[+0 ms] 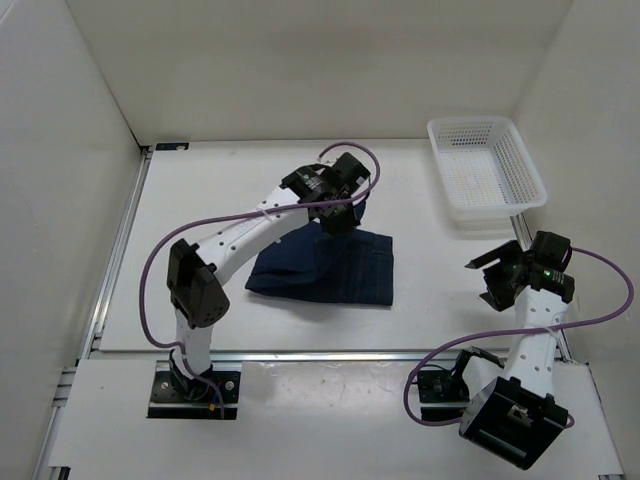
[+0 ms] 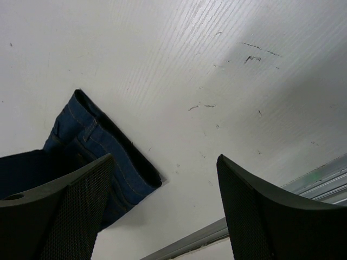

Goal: Fold and stack the trousers
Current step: Fold the trousers

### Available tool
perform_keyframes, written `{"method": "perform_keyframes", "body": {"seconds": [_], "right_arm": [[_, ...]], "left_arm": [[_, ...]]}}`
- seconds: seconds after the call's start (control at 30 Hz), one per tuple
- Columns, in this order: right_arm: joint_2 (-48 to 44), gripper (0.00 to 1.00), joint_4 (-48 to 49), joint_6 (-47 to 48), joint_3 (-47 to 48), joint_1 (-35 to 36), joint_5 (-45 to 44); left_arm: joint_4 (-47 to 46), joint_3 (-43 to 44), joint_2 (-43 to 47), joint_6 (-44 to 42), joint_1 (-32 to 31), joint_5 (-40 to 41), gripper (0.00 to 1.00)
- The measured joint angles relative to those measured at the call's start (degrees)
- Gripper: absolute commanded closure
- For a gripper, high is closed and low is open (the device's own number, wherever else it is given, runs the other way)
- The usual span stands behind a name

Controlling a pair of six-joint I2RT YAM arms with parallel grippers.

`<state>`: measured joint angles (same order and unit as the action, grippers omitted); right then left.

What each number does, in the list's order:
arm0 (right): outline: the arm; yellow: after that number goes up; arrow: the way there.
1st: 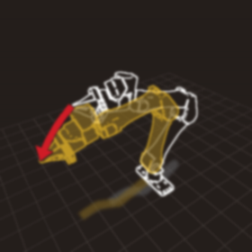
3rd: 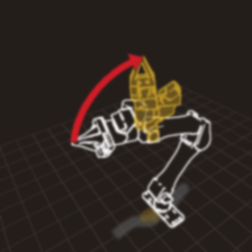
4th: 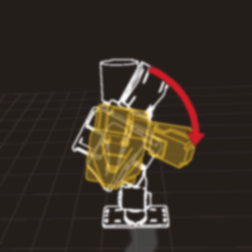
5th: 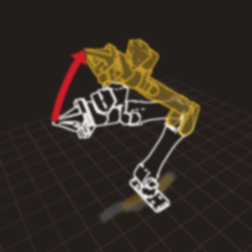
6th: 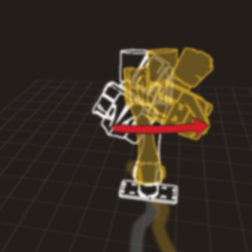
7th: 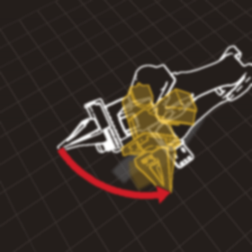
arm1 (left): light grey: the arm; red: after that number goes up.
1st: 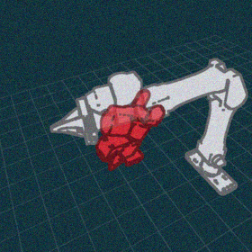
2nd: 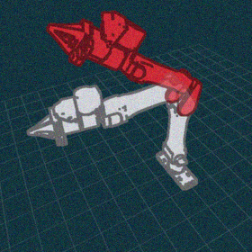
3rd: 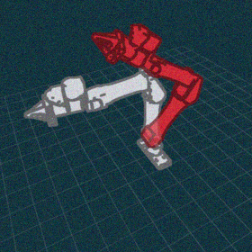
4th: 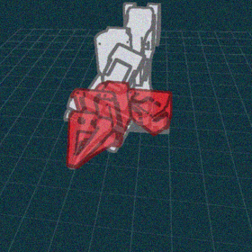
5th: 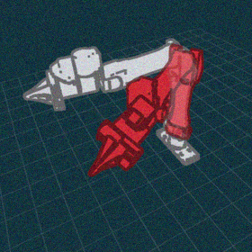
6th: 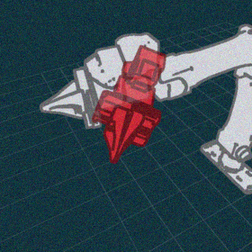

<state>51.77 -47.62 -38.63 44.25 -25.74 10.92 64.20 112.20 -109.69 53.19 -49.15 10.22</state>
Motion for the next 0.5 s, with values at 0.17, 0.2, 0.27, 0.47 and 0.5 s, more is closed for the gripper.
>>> {"method": "perform_keyframes", "body": {"seconds": [0.17,0.2,0.27,0.47,0.5], "right_arm": [[0.0,0.19,-0.3,0.0,0.0,0.0,0.0],[0.0,0.19,-0.3,0.0,0.0,0.0,0.0],[0.0,0.19,-0.3,0.0,0.0,0.0,0.0],[0.0,0.33,-0.3,1.0,0.0,0.5,-0.2],[0.0,0.38,-0.2,1.7,0.0,0.8,0.1]], "left_arm": [[-1.4,2.8,-5.0,2.4,-2.3,0.0,0.76],[-1.6,4.3,-6.4,2.3,-2.8,-0.1,0.66],[-2.6,8.9,-10.1,0.9,-3.5,-2.0,0.56],[-2.0,20.0,-20.0,-5.7,-4.2,-6.9,0.58],[-1.8,18.2,-19.2,-6.5,-3.8,-6.9,0.61]]}}
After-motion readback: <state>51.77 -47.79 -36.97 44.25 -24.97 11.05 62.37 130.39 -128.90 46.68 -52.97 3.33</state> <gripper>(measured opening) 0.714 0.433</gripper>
